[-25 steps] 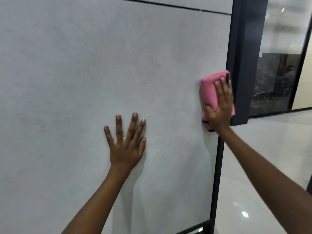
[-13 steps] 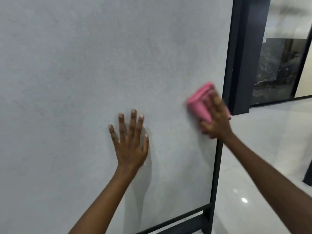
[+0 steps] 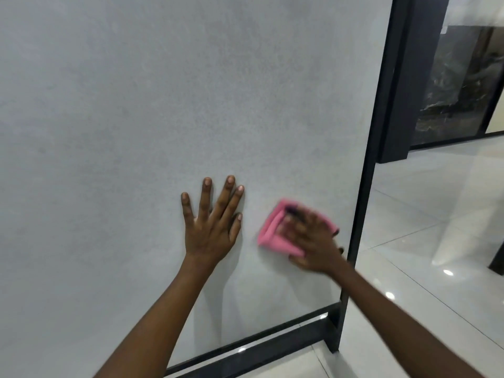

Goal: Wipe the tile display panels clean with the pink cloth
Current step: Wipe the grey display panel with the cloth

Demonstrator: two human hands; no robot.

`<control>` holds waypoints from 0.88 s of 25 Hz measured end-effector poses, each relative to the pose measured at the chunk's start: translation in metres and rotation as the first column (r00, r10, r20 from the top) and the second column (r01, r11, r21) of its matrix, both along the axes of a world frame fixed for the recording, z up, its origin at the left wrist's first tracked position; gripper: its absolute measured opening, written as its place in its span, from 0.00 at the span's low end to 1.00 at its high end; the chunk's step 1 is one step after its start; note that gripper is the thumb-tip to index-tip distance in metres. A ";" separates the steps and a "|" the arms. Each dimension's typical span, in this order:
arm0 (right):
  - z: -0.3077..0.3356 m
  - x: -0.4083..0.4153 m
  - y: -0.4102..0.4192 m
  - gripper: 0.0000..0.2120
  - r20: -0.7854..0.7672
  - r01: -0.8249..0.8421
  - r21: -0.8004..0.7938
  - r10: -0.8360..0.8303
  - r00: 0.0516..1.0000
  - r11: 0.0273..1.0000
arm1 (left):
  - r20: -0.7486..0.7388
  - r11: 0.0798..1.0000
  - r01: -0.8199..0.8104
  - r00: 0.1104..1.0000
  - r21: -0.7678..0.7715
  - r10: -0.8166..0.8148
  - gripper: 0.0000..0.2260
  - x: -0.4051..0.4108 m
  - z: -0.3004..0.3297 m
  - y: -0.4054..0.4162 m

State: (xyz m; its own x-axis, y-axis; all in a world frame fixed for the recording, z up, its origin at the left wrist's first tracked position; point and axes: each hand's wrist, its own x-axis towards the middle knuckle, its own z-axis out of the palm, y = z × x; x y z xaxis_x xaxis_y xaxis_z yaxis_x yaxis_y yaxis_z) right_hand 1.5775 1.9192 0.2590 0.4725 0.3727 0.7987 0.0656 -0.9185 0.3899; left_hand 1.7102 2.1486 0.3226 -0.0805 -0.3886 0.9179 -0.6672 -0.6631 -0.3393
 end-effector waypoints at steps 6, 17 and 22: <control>0.154 -0.010 -0.047 0.32 0.452 -0.136 0.589 -0.185 0.872 0.796 | -0.218 0.993 -0.017 0.976 -0.121 -0.010 0.26 -0.007 -0.051 0.018; -0.057 0.005 0.011 0.36 -0.254 -0.125 -0.354 0.033 0.967 0.927 | -0.154 0.992 -0.059 0.987 -0.111 0.041 0.25 -0.001 -0.058 0.014; 0.066 -0.034 -0.092 0.36 0.277 -0.054 0.415 -0.070 0.958 0.908 | -0.100 0.999 0.009 0.995 0.051 -0.004 0.28 -0.009 -0.093 0.006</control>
